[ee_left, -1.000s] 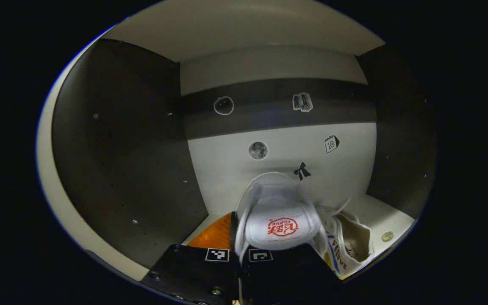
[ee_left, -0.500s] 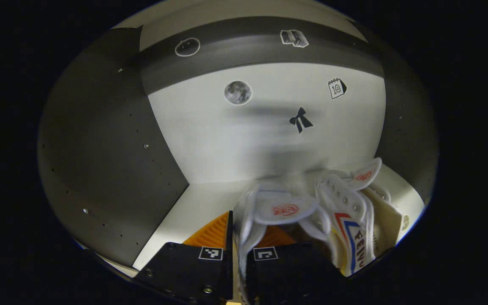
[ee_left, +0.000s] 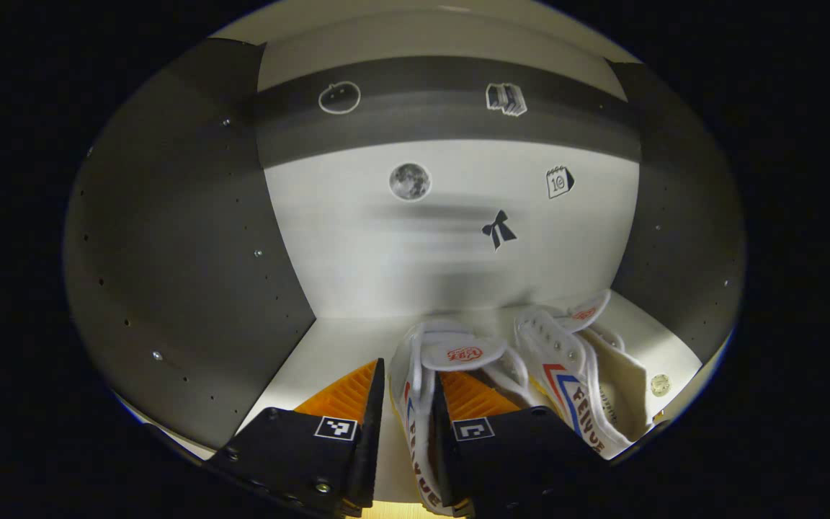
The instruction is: Grab one shoe with the right hand and put it into the shoe cabinet, grab the other shoe with the left hand and put it into the shoe cabinet; then close the right door with the right hand and the left door with the left hand.
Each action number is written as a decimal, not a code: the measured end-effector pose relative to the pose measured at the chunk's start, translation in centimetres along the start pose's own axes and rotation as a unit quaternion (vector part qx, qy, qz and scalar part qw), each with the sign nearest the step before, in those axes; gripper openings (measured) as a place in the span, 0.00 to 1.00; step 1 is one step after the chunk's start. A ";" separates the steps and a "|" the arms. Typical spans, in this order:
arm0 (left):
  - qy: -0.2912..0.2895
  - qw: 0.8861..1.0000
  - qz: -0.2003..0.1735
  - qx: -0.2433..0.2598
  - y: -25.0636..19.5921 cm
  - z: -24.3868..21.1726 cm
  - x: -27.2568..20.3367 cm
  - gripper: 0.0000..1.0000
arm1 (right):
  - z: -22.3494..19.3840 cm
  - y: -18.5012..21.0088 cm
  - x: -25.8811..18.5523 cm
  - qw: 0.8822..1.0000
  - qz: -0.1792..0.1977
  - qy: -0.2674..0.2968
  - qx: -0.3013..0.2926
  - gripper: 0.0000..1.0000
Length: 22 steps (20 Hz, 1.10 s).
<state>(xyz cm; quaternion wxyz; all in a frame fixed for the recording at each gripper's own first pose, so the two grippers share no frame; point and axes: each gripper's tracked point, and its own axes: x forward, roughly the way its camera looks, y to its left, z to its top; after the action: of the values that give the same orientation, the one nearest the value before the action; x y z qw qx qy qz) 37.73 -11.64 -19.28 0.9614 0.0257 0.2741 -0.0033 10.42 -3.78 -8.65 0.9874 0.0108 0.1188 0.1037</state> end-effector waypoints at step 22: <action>-0.281 0.960 -0.009 0.012 2.2 5.6 -28.8 1.00 | 6.1 2.3 -6.1 0.992 -0.081 -0.095 -0.009 1.00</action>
<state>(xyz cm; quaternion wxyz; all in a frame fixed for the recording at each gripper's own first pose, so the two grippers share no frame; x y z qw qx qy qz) 16.29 -9.96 0.79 0.9992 0.0326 -0.0073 -0.0219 5.64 -2.77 -1.20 0.9994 0.0016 0.0244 0.0228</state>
